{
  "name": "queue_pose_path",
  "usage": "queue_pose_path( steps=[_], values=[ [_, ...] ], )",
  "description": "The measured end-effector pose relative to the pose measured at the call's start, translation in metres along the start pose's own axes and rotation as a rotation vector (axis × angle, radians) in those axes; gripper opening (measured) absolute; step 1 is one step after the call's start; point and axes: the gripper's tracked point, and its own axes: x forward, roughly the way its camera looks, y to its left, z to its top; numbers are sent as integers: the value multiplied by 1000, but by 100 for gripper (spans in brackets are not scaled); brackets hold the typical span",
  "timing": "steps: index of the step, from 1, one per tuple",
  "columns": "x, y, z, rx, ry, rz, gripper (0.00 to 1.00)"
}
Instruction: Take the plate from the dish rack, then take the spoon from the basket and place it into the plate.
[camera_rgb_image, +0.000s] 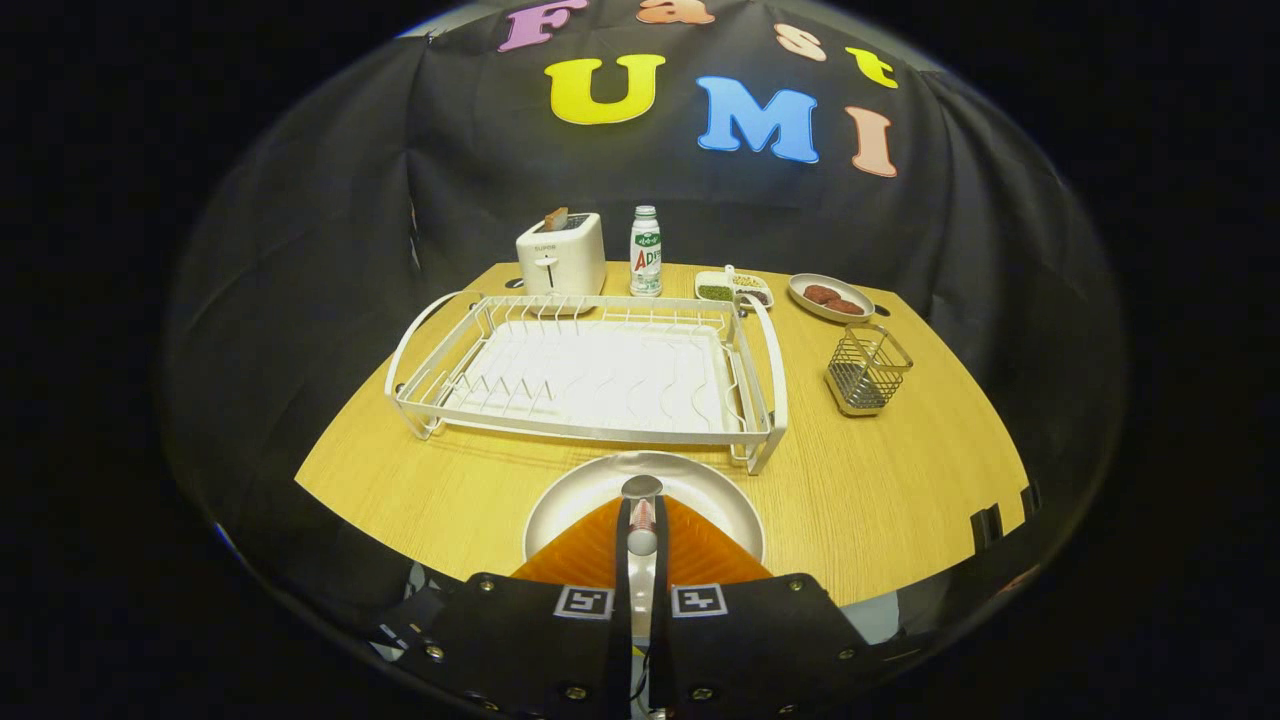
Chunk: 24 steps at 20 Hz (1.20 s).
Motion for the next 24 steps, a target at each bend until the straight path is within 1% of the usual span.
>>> queue_pose_path(
  steps=[3,4,5,6,10,14,16,21,24],
  values=[
    [0,1,-1,-1,-11,9,7],
    [1,1,-3,-2,-11,12,10],
    [1,1,-4,-2,-12,18,10],
    [2,3,-7,-4,-10,25,13],
    [5,8,-25,-7,20,42,14],
    [1,13,-40,-37,31,49,16],
    [1,13,-42,-59,30,46,19],
    [-5,9,-32,-57,6,35,19],
    [-14,1,-14,-51,-35,14,19]
  ],
)
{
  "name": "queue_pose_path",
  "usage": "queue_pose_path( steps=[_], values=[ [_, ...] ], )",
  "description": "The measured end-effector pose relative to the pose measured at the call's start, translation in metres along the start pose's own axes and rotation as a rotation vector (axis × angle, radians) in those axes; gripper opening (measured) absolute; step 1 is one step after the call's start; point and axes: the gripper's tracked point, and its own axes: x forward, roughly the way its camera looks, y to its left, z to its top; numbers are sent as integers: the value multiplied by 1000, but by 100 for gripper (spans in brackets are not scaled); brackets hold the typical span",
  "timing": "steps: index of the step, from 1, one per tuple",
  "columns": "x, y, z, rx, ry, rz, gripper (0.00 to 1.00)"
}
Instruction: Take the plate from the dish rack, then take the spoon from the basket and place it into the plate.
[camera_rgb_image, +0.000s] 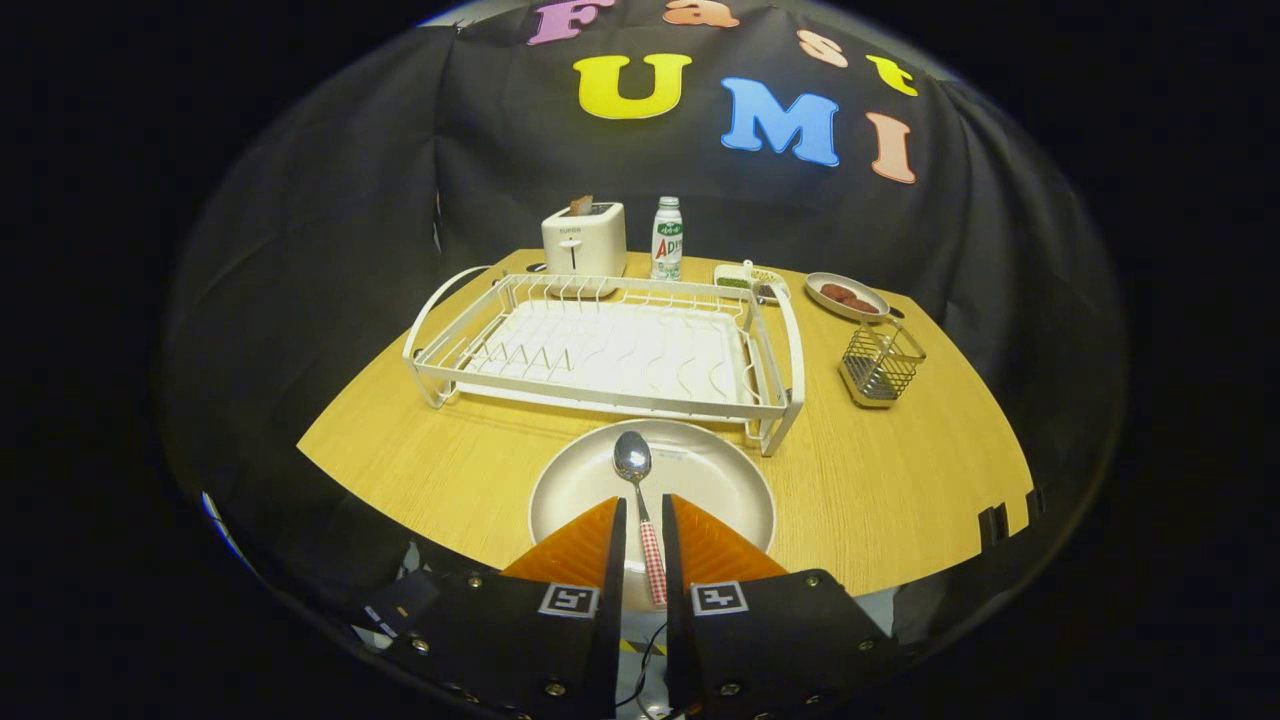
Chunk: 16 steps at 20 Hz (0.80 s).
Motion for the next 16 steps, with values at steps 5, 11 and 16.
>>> queue_pose_path(
  steps=[5,11,16],
  values=[
    [-19,-24,48,7,-108,-60,19],
    [-44,-55,122,35,-267,-120,19],
    [-72,-88,189,54,-430,-174,19]
  ],
)
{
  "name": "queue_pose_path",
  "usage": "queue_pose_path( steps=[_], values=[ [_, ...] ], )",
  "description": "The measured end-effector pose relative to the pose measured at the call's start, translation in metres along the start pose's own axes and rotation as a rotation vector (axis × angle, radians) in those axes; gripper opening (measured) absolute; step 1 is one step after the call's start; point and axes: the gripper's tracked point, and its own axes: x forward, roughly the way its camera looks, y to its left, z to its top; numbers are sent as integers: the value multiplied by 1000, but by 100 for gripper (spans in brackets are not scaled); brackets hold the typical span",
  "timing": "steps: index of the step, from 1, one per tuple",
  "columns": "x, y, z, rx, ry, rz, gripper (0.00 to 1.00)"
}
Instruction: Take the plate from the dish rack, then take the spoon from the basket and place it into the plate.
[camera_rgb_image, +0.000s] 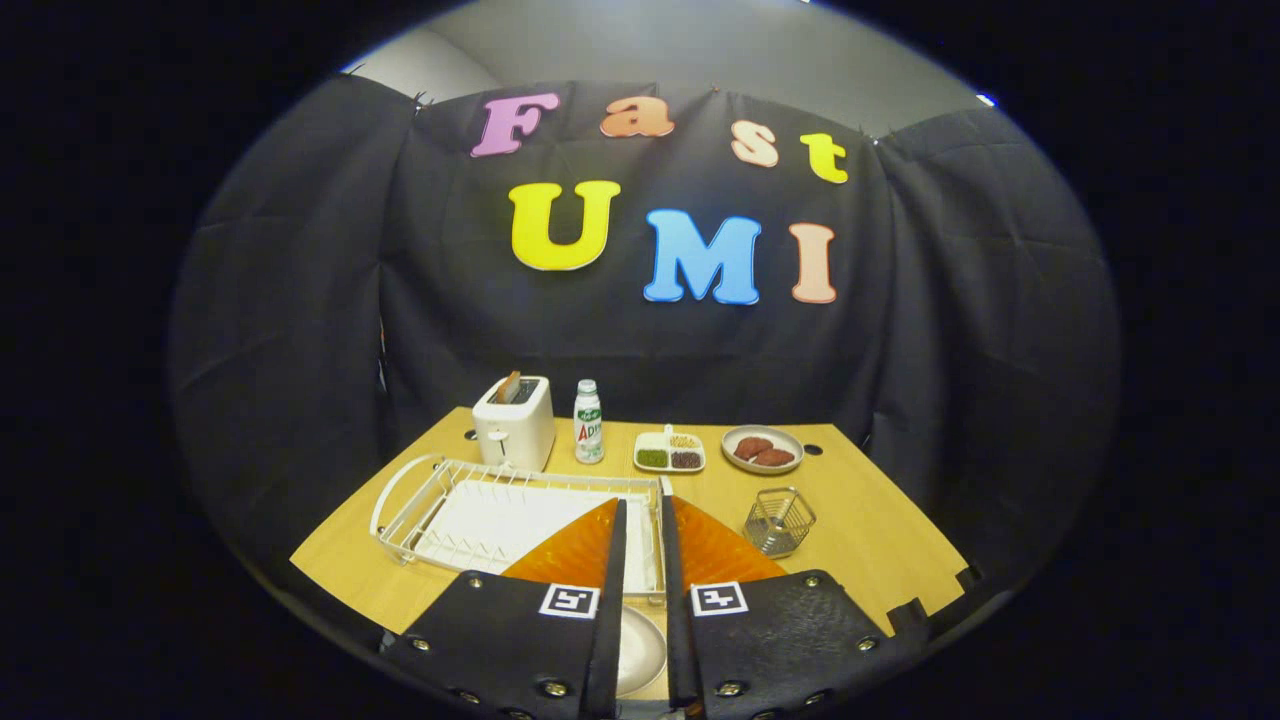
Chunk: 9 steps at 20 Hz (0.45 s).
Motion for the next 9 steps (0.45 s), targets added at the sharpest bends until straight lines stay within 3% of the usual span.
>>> queue_pose_path(
  steps=[1,5,6,9],
  values=[
    [3,-7,14,-1,-36,-12,24],
    [17,-22,47,-6,-148,-4,89],
    [20,-24,58,-1,-192,9,96],
    [20,-30,96,45,-371,58,97]
  ],
)
